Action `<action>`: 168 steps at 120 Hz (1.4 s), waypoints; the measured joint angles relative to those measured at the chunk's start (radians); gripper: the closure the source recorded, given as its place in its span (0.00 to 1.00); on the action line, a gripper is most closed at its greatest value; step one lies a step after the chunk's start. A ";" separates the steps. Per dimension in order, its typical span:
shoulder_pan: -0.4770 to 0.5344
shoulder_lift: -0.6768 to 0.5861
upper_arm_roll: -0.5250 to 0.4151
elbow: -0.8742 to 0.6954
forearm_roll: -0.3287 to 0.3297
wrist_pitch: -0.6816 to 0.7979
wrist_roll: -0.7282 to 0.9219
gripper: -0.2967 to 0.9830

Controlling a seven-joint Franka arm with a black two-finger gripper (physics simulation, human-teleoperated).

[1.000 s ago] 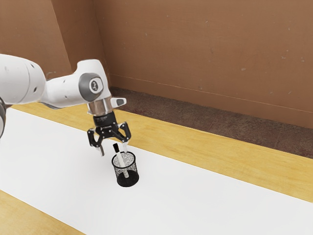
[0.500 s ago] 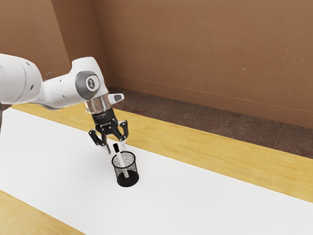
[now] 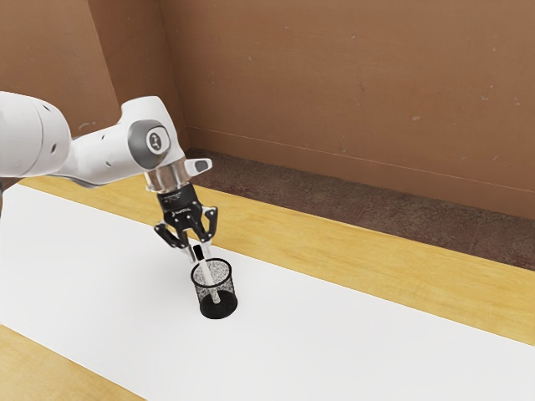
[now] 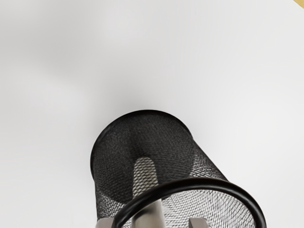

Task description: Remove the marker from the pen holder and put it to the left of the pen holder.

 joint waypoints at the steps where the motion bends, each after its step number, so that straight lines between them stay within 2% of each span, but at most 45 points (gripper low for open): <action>1: 0.000 0.000 0.000 0.000 0.000 0.000 0.000 0.67; 36: -0.001 -0.006 -0.002 0.002 0.001 -0.001 -0.004 0.80; 58: -0.001 -0.128 0.007 0.010 0.036 -0.052 -0.016 0.83; 76: 0.005 -0.268 0.007 0.046 0.113 -0.128 -0.035 0.84; 92: 0.006 -0.278 0.003 0.071 0.316 -0.242 -0.041 0.84; 107: 0.004 -0.176 0.000 0.074 0.480 -0.336 -0.015 0.84; 121: -0.015 -0.067 -0.002 0.082 0.559 -0.384 0.019 0.85; 143: -0.011 0.113 -0.020 0.202 0.588 -0.416 0.076 0.85; 168: 0.008 0.191 -0.030 0.239 0.574 -0.414 0.135 0.85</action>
